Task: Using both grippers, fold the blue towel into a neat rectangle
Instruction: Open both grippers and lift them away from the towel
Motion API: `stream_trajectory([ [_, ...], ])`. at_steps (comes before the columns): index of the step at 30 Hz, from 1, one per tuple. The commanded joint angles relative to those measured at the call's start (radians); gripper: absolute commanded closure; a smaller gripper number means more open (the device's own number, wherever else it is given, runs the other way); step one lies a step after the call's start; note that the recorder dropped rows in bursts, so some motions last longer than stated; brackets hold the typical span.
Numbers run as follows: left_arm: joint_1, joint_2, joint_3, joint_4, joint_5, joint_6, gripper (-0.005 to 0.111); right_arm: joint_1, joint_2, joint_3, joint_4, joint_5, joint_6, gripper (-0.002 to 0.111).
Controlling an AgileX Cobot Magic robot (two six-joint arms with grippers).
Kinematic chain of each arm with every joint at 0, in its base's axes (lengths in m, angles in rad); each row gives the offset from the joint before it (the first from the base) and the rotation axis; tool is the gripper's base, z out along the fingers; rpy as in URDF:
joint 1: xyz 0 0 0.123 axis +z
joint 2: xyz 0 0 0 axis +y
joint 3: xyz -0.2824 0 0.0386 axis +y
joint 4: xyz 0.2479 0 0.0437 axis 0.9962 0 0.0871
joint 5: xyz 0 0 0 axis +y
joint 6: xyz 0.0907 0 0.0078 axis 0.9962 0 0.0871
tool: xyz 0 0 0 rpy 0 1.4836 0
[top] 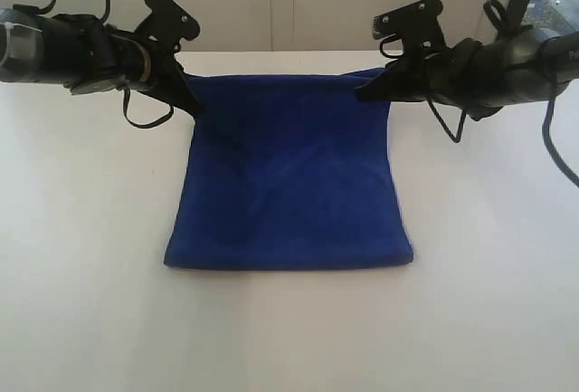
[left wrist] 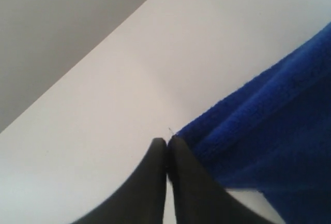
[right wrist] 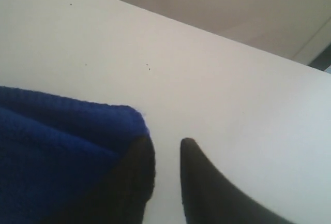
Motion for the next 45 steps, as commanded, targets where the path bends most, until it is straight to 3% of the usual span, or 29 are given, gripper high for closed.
stream_trajectory([
  [1,0.014,-0.003,-0.005,0.012,0.063,0.003,0.074,-0.008,0.007,-0.003,0.0,-0.027,-0.004,0.07],
  [5,0.014,-0.003,-0.005,0.012,0.063,0.003,0.053,-0.008,0.007,-0.003,0.0,-0.026,-0.004,0.064],
  [13,0.014,-0.05,-0.005,-0.056,0.215,-0.071,0.052,-0.008,-0.083,-0.001,0.016,0.164,-0.004,0.065],
  [16,0.014,-0.096,-0.003,-0.154,0.262,-0.083,0.058,-0.008,-0.133,-0.001,0.016,0.288,-0.004,0.072],
  [18,0.008,-0.132,-0.003,-0.237,0.316,-0.083,0.069,-0.008,-0.166,-0.001,0.016,0.379,-0.004,0.08],
  [20,0.0,-0.165,-0.003,-0.288,0.406,-0.071,0.083,-0.008,-0.198,-0.001,0.007,0.477,-0.004,0.089],
  [21,-0.009,-0.191,-0.003,-0.346,0.487,-0.039,0.097,-0.008,-0.224,-0.001,-0.005,0.563,0.018,0.1],
  [23,-0.018,-0.225,-0.003,-0.489,0.603,0.101,0.107,-0.008,-0.252,-0.001,-0.084,0.676,0.145,0.108],
  [26,-0.033,-0.253,-0.003,-0.804,0.728,0.405,0.107,-0.008,-0.297,-0.001,-0.363,0.855,0.483,0.108],
  [28,-0.053,-0.275,0.021,-0.909,0.753,0.471,0.107,-0.008,-0.33,0.013,-0.43,0.943,0.559,0.108],
  [36,-0.191,-0.37,0.18,-0.92,0.738,0.463,0.107,-0.008,-0.482,0.24,-0.426,0.898,0.582,0.108],
  [45,-0.216,-0.436,0.189,-0.942,0.797,0.367,0.107,-0.008,-0.57,0.361,-0.426,0.94,0.679,0.108],
])
